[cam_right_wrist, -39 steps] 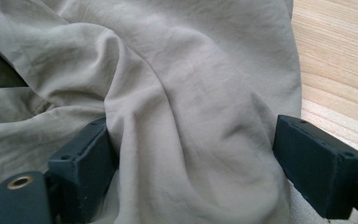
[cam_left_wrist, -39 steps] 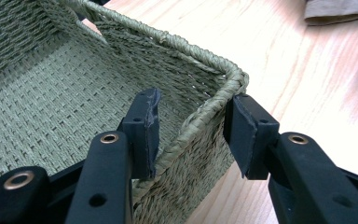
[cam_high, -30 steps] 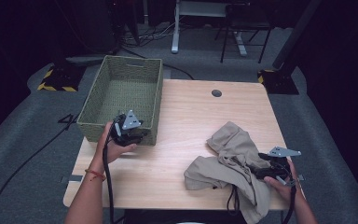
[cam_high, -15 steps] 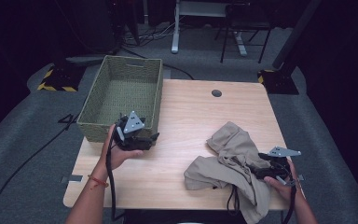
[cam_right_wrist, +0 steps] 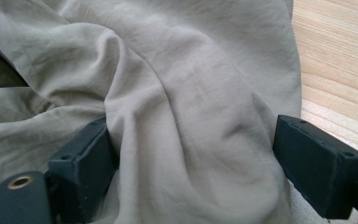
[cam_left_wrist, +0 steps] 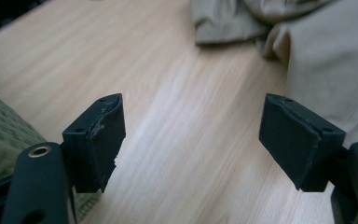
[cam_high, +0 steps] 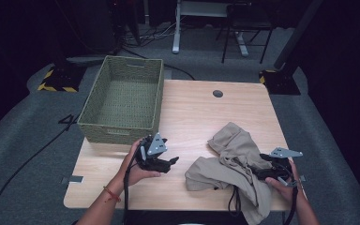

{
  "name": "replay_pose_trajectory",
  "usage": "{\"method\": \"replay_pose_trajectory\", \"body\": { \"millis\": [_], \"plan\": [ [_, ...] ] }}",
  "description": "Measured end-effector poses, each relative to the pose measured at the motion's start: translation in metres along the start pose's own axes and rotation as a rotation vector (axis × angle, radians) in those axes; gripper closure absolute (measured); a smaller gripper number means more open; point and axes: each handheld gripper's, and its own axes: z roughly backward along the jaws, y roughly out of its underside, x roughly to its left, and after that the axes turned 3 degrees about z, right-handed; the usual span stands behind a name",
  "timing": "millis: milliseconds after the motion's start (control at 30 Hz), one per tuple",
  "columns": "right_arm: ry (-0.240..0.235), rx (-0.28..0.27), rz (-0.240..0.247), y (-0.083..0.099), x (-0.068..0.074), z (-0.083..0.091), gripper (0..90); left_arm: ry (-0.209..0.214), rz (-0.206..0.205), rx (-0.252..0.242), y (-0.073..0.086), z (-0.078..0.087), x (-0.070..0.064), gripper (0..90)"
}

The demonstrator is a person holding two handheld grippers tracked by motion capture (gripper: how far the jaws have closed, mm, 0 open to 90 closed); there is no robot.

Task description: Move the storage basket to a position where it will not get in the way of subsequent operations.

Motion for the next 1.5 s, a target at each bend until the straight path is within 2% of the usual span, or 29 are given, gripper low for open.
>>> {"method": "replay_pose_trajectory", "body": {
  "millis": [67, 233, 433, 567, 600, 767, 833, 967, 1133, 1233, 1333, 1433, 1500],
  "plan": [
    [-0.001, 0.001, -0.002, 0.000, 0.000, 0.000, 15.0, 0.026, 0.014, 0.021, 0.005, -0.007, -0.003, 22.9],
    [0.006, 0.000, 0.004, 0.000, 0.001, 0.000, 15.0, 0.096, -0.005, 0.063, 0.011, -0.025, -0.017, 22.2],
    [0.014, -0.003, 0.008, -0.001, 0.003, 0.000, 16.7, 0.177, -0.028, 0.078, 0.008, -0.043, -0.036, 22.5],
    [0.021, -0.004, 0.015, -0.003, 0.006, -0.001, 18.0, 0.234, -0.043, 0.085, 0.006, -0.050, -0.046, 22.2],
    [0.023, -0.004, 0.016, -0.003, 0.007, -0.002, 18.1, 0.244, -0.035, 0.085, 0.006, -0.052, -0.049, 22.2],
    [0.033, -0.002, 0.017, -0.005, 0.010, -0.003, 20.4, 0.258, -0.077, 0.102, 0.004, -0.056, -0.063, 22.2],
    [0.042, 0.004, 0.028, -0.007, 0.012, -0.002, 22.8, 0.225, -0.114, 0.125, 0.003, -0.060, -0.067, 22.3],
    [0.070, -0.016, 0.070, -0.013, 0.016, 0.008, 28.1, 0.222, -0.094, 0.108, 0.002, -0.060, -0.063, 23.1],
    [0.077, -0.088, 0.080, -0.020, 0.020, 0.031, 33.1, 0.243, -0.077, 0.039, -0.007, -0.042, -0.058, 22.3],
    [0.056, -0.117, 0.091, -0.024, 0.025, 0.042, 34.0, 0.276, -0.057, 0.016, -0.012, -0.039, -0.061, 22.0],
    [0.010, -0.140, 0.128, -0.028, 0.036, 0.049, 35.6, 0.302, -0.086, 0.032, -0.015, -0.045, -0.073, 21.0],
    [-0.026, -0.103, 0.167, -0.029, 0.047, 0.042, 35.8, 0.330, -0.124, 0.069, -0.016, -0.057, -0.086, 19.2],
    [-0.033, -0.064, 0.194, -0.029, 0.051, 0.031, 37.1, 0.348, -0.131, 0.091, -0.017, -0.065, -0.092, 19.0]
  ]
}}
